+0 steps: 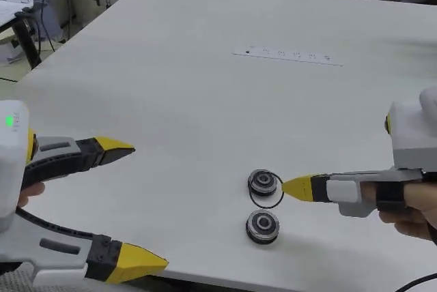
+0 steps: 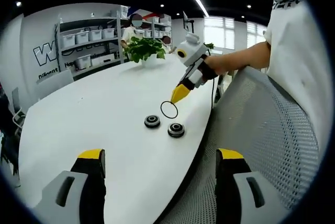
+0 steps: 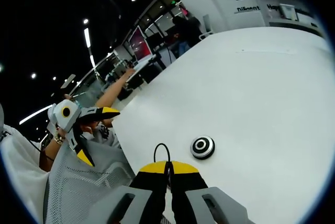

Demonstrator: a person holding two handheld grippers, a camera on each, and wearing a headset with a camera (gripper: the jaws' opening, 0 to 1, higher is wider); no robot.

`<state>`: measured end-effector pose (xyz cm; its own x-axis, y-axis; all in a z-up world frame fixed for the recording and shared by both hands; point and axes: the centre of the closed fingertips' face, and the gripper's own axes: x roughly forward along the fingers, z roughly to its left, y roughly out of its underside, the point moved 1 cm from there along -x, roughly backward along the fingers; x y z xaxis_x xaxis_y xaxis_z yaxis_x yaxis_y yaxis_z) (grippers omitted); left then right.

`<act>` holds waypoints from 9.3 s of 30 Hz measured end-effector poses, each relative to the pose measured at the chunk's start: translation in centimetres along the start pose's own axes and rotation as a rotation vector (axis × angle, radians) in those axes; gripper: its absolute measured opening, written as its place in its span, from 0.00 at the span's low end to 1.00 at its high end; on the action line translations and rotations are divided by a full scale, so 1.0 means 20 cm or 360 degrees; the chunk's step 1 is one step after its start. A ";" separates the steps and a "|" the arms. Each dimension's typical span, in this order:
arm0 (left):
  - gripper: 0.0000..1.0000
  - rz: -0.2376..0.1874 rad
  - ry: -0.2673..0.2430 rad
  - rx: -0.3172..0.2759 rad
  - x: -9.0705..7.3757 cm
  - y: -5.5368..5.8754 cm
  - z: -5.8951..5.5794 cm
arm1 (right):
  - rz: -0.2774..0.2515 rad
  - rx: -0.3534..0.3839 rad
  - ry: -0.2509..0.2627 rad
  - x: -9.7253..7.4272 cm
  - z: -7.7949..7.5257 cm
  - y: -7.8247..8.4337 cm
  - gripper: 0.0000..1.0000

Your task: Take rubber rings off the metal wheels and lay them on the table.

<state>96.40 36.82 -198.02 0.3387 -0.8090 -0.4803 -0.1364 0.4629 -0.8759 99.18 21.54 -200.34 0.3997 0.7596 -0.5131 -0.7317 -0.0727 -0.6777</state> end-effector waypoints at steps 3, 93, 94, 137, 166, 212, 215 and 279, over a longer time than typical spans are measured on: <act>0.86 0.0014 0.0001 0.0006 0.01 0.01 0.00 | -0.0019 0.0024 -0.0027 0.00 0.01 -0.01 0.00; 0.73 0.0003 -0.0030 -0.0100 0.00 0.02 0.00 | 0.0038 -0.0814 0.0084 0.12 -0.01 -0.01 0.15; 0.74 -0.0011 -0.0030 -0.0087 0.00 0.01 0.00 | 0.0045 -0.0828 0.0083 0.12 -0.01 -0.01 0.15; 0.59 -0.0132 0.0391 0.0259 0.62 -0.33 -0.08 | 0.0451 -0.0973 -0.0102 0.15 -0.11 0.32 0.26; 0.16 0.0158 0.0543 0.0309 0.75 0.02 -0.20 | 0.0438 -0.0988 -0.0109 0.16 -0.11 0.32 0.21; 0.08 0.0083 0.0529 0.0302 0.74 0.01 -0.19 | 0.0437 -0.1080 -0.0131 0.15 -0.11 0.31 0.15; 0.08 0.0082 0.0528 0.0305 0.74 0.01 -0.19 | 0.0446 -0.1061 -0.0125 0.15 -0.12 0.32 0.11; 0.08 0.0036 0.0494 0.0258 0.76 0.01 -0.18 | 0.0339 -0.0280 -0.0035 0.12 -0.11 0.22 0.00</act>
<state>98.17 23.34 -205.57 0.0347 -0.8579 -0.5126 0.0172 0.5134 -0.8580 98.02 21.69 -205.72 0.2336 0.7289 -0.6435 -0.6899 -0.3421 -0.6380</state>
